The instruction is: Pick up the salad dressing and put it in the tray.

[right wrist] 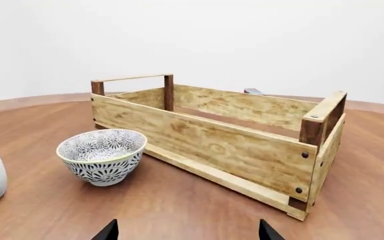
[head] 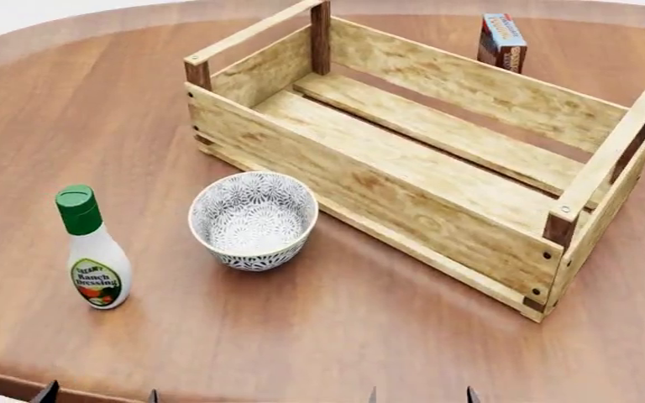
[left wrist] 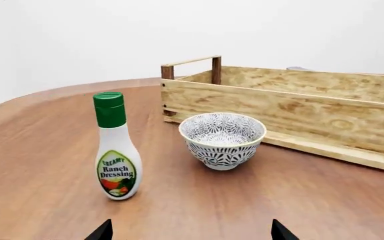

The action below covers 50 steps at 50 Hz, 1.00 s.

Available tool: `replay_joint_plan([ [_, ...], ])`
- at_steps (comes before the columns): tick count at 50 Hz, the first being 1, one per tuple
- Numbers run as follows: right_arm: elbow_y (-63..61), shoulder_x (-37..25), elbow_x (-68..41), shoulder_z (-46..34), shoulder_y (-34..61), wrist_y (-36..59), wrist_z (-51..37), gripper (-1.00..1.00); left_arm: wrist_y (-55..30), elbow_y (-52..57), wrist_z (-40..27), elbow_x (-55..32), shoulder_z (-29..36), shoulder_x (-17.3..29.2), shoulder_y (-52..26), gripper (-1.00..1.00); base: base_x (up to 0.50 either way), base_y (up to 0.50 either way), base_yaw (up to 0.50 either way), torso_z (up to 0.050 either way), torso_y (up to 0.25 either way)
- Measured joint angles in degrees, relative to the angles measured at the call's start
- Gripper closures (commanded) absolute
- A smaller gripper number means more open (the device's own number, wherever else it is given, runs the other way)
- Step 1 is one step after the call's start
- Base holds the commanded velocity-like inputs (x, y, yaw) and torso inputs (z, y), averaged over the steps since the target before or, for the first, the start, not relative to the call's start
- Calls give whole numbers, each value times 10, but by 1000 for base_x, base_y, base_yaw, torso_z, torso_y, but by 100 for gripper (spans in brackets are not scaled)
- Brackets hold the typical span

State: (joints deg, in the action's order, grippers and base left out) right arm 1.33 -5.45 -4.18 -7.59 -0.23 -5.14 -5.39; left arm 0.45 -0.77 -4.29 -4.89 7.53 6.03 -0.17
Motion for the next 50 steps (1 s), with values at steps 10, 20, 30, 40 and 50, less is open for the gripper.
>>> replay_joint_plan([
  [10,5,-7,-5,-8,7,8,-4,-100,-24,-1,-11,-9,4,3,-11,-100,12,0,0,0,0],
  [20,-62,-16,-23,5,17,72,-28,-100,-122,87,-30,-31,-3,14,-33,-100,455,0,0,0,0],
  [30,-193,-37,-52,30,36,173,-53,-100,-234,222,-52,-67,-27,29,-63,-100,500,0,0,0,0],
  [40,-267,-53,-73,43,44,223,-67,-100,-282,288,-62,-88,-39,40,-74,-100,500,0,0,0,0],
  [50,-293,-63,-83,46,47,238,-76,-100,-296,310,-65,-102,-45,45,-78,-100,500,0,0,0,0],
])
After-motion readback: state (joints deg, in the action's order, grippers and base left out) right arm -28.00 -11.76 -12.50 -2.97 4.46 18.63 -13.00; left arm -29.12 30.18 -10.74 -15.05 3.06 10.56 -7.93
